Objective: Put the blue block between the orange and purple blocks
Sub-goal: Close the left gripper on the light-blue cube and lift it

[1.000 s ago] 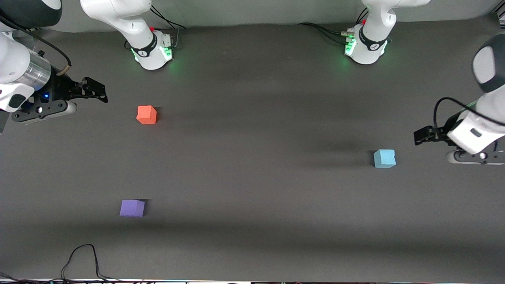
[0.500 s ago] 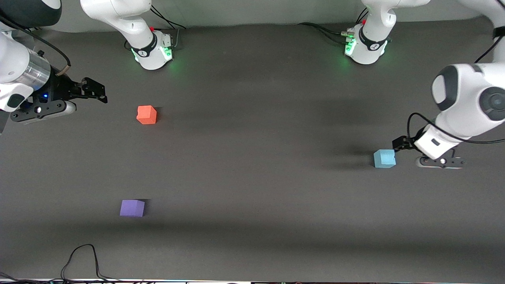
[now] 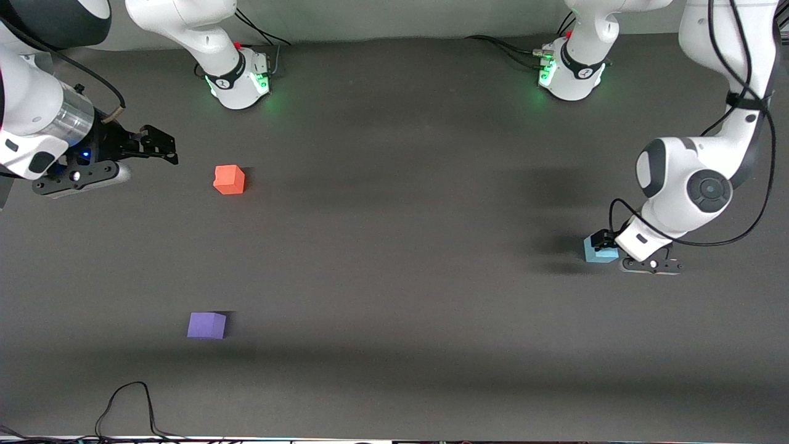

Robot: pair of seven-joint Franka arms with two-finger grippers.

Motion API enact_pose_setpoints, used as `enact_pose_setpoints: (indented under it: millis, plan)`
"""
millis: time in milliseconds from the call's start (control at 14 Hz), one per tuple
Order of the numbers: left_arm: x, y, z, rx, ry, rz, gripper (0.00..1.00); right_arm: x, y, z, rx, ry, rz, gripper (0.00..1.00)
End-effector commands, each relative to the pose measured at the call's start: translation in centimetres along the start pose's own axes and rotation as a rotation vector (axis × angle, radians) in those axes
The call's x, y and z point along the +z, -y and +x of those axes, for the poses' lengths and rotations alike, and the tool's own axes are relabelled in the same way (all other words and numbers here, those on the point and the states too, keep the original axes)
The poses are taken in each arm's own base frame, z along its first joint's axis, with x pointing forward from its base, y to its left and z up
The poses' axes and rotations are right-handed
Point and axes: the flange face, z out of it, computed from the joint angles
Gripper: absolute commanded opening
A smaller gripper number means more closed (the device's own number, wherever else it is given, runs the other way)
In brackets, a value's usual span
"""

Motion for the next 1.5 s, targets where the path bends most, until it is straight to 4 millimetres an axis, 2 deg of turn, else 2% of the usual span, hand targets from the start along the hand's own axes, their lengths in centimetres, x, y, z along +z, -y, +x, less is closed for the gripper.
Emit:
enact_pose_setpoints:
  millis: [0,143,286,357,500,643,714,857,929,1000,1071,1286,1429]
  plan:
    - [2.6,0.0,0.0,0.021,-0.01,0.008,1.0,-0.6,0.5,0.1,0.014,-0.017,-0.02,1.0]
    - [4.3,-0.1,-0.2,0.022,0.004,0.007,1.0,-0.4,0.5,0.2,0.014,-0.012,-0.02,1.0]
    - [4.6,-0.1,-0.4,0.02,0.022,0.007,1.0,-0.2,0.6,0.4,0.014,-0.015,-0.022,1.0]
    - [4.5,-0.1,-0.4,0.017,0.024,0.007,0.93,-0.2,0.6,0.4,0.014,-0.017,-0.022,1.0]
    - [4.8,-0.2,-0.8,0.012,0.057,0.005,0.66,-0.3,0.6,0.3,0.014,-0.017,-0.022,1.0]
    - [4.7,-0.2,-1.0,0.007,0.077,0.005,0.45,-0.3,0.4,0.3,0.016,-0.017,-0.021,1.0]
    - [4.6,-0.2,-0.9,0.006,0.076,0.005,0.41,-0.2,0.4,0.3,0.016,-0.015,-0.021,1.0]
    - [4.1,-0.1,-0.5,0.008,0.065,0.006,0.41,-0.1,0.4,0.4,0.017,-0.012,-0.021,1.0]
    - [3.1,0.0,0.1,0.005,0.048,0.006,0.41,-0.1,0.4,0.4,0.017,-0.012,-0.021,1.0]
    - [1.0,0.4,1.2,-0.001,0.052,0.008,0.41,-0.1,0.4,0.4,0.017,-0.015,-0.021,1.0]
    - [-1.9,0.7,2.8,-0.002,0.078,0.009,0.41,-0.1,0.5,0.4,0.016,-0.015,-0.021,1.0]
    - [-12.4,1.2,6.8,-0.031,0.163,0.0,0.41,-0.1,0.5,0.5,0.016,-0.017,-0.021,1.0]
    - [-16.9,0.3,7.6,-0.085,0.181,0.004,0.41,0.0,0.6,0.5,0.025,-0.015,-0.022,1.0]
